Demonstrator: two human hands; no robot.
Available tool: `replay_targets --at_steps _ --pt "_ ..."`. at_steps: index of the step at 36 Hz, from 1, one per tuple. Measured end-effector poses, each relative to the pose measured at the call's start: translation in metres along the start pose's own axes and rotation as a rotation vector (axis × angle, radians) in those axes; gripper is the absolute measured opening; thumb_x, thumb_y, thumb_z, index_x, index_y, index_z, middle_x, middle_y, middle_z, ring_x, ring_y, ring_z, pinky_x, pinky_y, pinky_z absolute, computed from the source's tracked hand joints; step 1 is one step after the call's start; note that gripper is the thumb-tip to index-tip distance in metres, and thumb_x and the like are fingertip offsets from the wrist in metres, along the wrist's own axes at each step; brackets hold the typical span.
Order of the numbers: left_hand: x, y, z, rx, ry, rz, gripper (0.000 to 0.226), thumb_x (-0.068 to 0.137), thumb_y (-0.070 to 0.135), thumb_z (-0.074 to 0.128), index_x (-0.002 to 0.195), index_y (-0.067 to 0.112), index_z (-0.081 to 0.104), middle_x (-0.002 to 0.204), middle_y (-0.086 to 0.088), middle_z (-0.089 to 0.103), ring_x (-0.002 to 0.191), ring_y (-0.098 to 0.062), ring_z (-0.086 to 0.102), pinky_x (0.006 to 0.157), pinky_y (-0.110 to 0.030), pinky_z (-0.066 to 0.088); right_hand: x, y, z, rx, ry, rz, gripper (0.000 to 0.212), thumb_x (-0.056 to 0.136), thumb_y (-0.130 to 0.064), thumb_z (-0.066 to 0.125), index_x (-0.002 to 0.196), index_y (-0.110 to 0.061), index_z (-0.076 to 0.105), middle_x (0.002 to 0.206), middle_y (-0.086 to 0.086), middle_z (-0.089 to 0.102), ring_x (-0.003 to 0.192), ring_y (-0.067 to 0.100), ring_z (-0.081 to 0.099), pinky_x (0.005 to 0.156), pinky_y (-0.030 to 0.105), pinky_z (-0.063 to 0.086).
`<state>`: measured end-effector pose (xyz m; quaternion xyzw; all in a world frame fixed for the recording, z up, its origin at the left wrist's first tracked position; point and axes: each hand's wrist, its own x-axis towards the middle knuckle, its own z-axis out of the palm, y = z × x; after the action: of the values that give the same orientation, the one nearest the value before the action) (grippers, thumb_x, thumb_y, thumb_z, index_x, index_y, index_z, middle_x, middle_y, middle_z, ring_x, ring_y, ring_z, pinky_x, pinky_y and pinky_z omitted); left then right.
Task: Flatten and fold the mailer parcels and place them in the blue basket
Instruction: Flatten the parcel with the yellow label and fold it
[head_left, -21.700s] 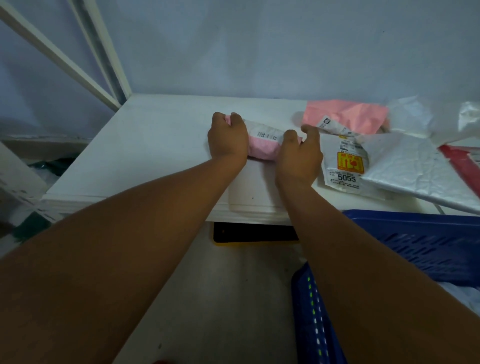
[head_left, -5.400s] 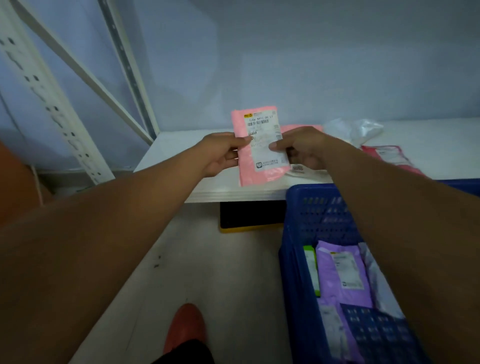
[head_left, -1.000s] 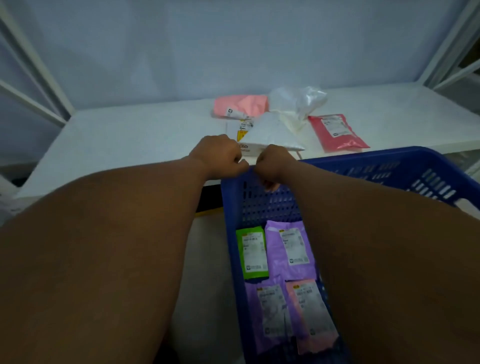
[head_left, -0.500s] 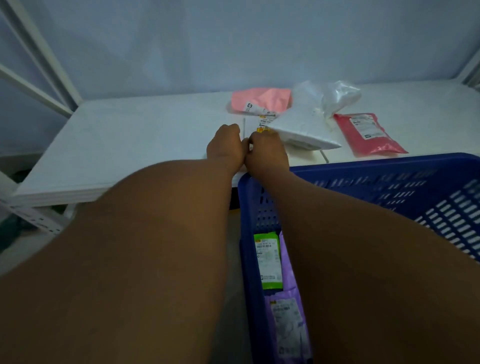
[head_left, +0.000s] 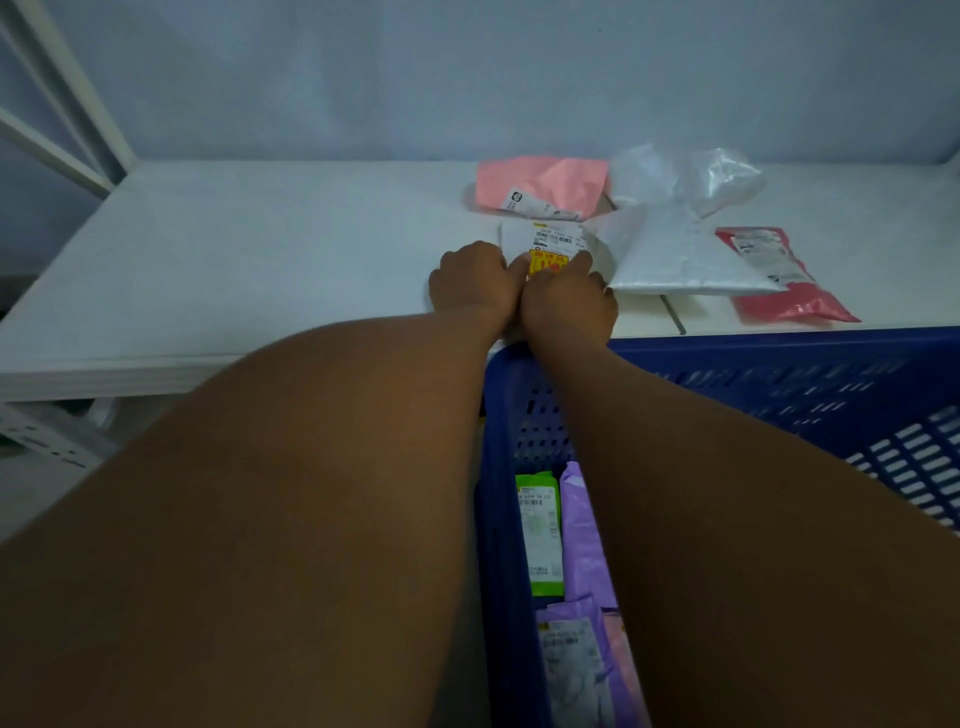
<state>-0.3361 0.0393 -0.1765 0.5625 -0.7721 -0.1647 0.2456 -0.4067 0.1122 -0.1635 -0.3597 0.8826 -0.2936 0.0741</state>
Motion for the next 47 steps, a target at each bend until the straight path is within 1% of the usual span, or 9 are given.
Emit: replay_targets --at_steps 4,10,12,20,26,29,33,43,47 --pt "0.007 -0.01 -0.007 -0.043 0.01 0.011 0.05 0.091 0.061 0.051 0.073 0.016 0.063 0.076 -0.001 0.064 0.085 -0.027 0.065 0.072 -0.035 0.047 -0.001 -0.006 -0.001 -0.027 0.007 -0.018 0.044 0.1 -0.033 0.034 0.139 -0.011 0.04 0.134 0.015 0.053 0.124 0.032 0.049 0.106 0.044 0.034" --pt "0.016 -0.042 -0.036 0.031 0.072 -0.014 0.049 0.088 0.061 0.053 0.097 0.016 0.072 0.099 -0.004 0.071 0.1 -0.027 0.065 0.083 -0.036 0.051 -0.013 -0.029 0.014 -0.098 -0.003 -0.142 0.036 0.097 -0.032 0.035 0.121 -0.015 0.056 0.122 0.009 0.058 0.118 0.03 0.048 0.098 0.046 0.035" --pt "0.017 -0.056 -0.048 0.051 0.096 -0.034 0.05 0.087 0.061 0.053 0.099 0.016 0.071 0.101 -0.004 0.071 0.1 -0.027 0.065 0.077 -0.033 0.048 -0.016 -0.04 0.019 -0.1 -0.013 -0.203 0.034 0.095 -0.031 0.038 0.116 -0.016 0.06 0.115 0.007 0.061 0.113 0.029 0.051 0.094 0.045 0.036" --pt "0.007 -0.109 -0.096 0.115 0.13 -0.017 0.058 0.093 0.06 0.043 0.058 0.014 0.049 0.06 0.0 0.051 0.071 -0.028 0.058 0.06 -0.03 0.034 -0.04 -0.082 0.044 0.037 -0.027 -0.4 0.03 0.094 -0.028 0.044 0.11 -0.015 0.066 0.108 0.007 0.065 0.104 0.029 0.056 0.085 0.039 0.04" --pt "0.002 -0.132 -0.104 0.15 0.088 0.132 0.062 0.1 0.056 0.035 0.052 0.016 0.042 0.055 -0.001 0.047 0.064 -0.029 0.057 0.057 -0.031 0.032 -0.044 -0.092 0.054 0.163 0.003 -0.47 0.025 0.092 -0.026 0.048 0.103 -0.012 0.066 0.101 0.009 0.065 0.099 0.029 0.055 0.079 0.04 0.046" --pt "0.002 -0.136 -0.106 0.169 0.079 0.159 0.062 0.102 0.054 0.031 0.054 0.018 0.043 0.061 -0.003 0.052 0.066 -0.029 0.055 0.059 -0.032 0.034 -0.043 -0.095 0.057 0.25 0.003 -0.476 0.022 0.091 -0.024 0.05 0.101 -0.013 0.066 0.099 0.007 0.062 0.098 0.025 0.054 0.07 0.033 0.04" --pt "0.002 -0.143 -0.104 0.169 0.088 0.166 0.059 0.103 0.051 0.033 0.056 0.016 0.046 0.063 -0.002 0.055 0.069 -0.028 0.057 0.06 -0.032 0.039 -0.043 -0.088 0.065 0.351 -0.01 -0.422 0.024 0.091 -0.022 0.053 0.109 -0.012 0.066 0.108 0.01 0.059 0.107 0.025 0.051 0.075 0.029 0.035" --pt "-0.004 -0.16 -0.089 0.168 0.221 0.204 0.05 0.098 0.054 0.035 0.083 0.013 0.059 0.087 -0.008 0.06 0.084 -0.03 0.058 0.071 -0.043 0.049 -0.052 -0.081 0.077 0.277 0.062 -0.494 0.035 0.089 -0.03 0.053 0.117 -0.011 0.062 0.117 0.009 0.058 0.112 0.027 0.049 0.088 0.04 0.045" --pt "-0.005 -0.16 -0.087 0.194 0.308 0.183 0.061 0.093 0.058 0.028 0.121 0.011 0.057 0.12 -0.014 0.057 0.107 -0.035 0.058 0.096 -0.049 0.042 -0.051 -0.08 0.076 0.221 0.091 -0.489 0.049 0.09 -0.038 0.048 0.132 -0.012 0.056 0.136 0.01 0.052 0.128 0.028 0.044 0.1 0.041 0.038"
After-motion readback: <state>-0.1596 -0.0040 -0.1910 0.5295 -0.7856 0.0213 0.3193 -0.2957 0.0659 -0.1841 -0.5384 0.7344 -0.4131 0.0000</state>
